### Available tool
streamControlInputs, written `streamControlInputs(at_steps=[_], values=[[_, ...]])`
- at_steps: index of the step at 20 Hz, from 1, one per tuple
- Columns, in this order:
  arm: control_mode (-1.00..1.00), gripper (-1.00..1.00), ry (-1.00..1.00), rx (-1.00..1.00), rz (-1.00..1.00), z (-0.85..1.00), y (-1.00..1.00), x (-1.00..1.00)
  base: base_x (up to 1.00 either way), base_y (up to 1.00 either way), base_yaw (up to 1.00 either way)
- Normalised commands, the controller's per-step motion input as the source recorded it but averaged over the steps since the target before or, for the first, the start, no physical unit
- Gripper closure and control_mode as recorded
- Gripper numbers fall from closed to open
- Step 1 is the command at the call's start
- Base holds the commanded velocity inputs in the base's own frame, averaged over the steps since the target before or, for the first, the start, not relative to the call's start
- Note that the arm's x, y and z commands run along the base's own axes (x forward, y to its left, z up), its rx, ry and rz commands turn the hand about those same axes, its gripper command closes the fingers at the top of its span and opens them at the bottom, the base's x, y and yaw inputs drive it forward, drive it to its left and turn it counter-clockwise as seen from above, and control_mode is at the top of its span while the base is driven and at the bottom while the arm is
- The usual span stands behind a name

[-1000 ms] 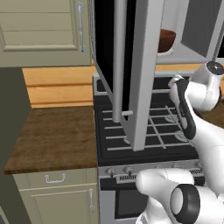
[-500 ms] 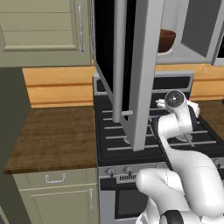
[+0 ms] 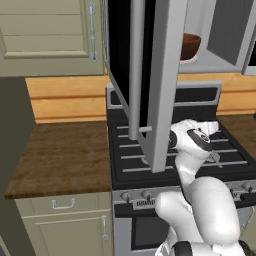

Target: Pick the lemon from the sink and place it in the bowl. Then pick the bowl and place it in the microwave. Then close the microwave door and press the start button.

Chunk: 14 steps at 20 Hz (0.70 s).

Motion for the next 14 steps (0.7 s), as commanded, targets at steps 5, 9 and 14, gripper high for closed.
streamControlInputs(at_steps=[5,9,14], values=[[-1.0,-1.0,-0.17,-0.39,-0.09,0.12,0.79,-0.23,0.0,0.0,0.0],[-1.0,-1.0,-0.03,-0.29,0.0,0.14,0.94,-0.38,0.0,0.0,0.0],[-1.0,-1.0,-0.01,-0.28,-0.01,0.15,0.97,-0.22,0.0,0.0,0.0]])
